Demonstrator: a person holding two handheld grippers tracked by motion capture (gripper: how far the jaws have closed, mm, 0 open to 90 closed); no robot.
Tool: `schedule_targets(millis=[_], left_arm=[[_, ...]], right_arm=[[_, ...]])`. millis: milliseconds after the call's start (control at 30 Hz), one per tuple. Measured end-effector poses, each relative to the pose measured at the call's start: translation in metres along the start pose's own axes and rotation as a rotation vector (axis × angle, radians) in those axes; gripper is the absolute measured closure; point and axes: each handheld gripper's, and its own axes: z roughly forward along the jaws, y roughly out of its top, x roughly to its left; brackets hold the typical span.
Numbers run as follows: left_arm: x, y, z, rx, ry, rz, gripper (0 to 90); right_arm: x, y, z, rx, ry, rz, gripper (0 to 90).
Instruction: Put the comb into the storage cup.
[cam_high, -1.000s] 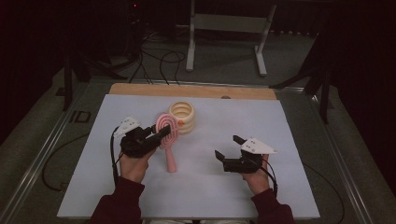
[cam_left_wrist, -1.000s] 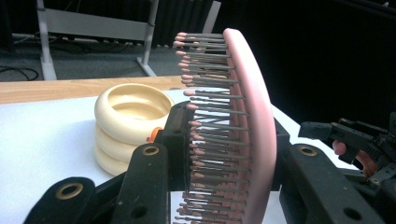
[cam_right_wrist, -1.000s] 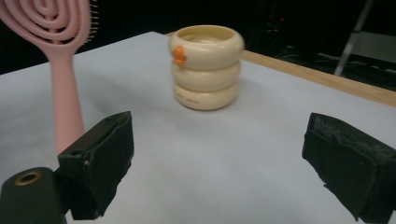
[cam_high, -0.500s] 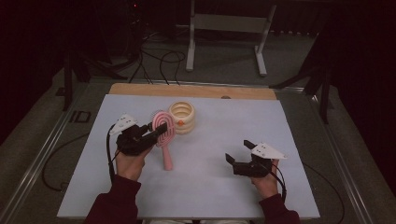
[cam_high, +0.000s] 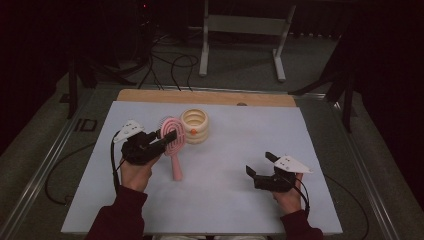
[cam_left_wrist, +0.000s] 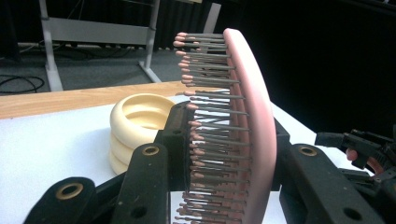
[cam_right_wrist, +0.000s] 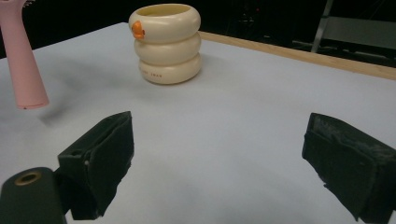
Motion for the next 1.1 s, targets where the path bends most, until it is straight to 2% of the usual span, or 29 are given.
schedule_targets(millis=[967,1100], left_arm=[[0.007,0.004,-0.004,-0.005,-0.001,0.006,64.7],[0.008,0.006,-0.007,-0.01,0.0,0.009,64.7]], right_arm=[[-0.006,-0.004,-0.008,-0.013,-0.002,0.012,9.2],[-0.009,-0.006,-0.011,-0.025,-0.012,-0.003,9.2]])
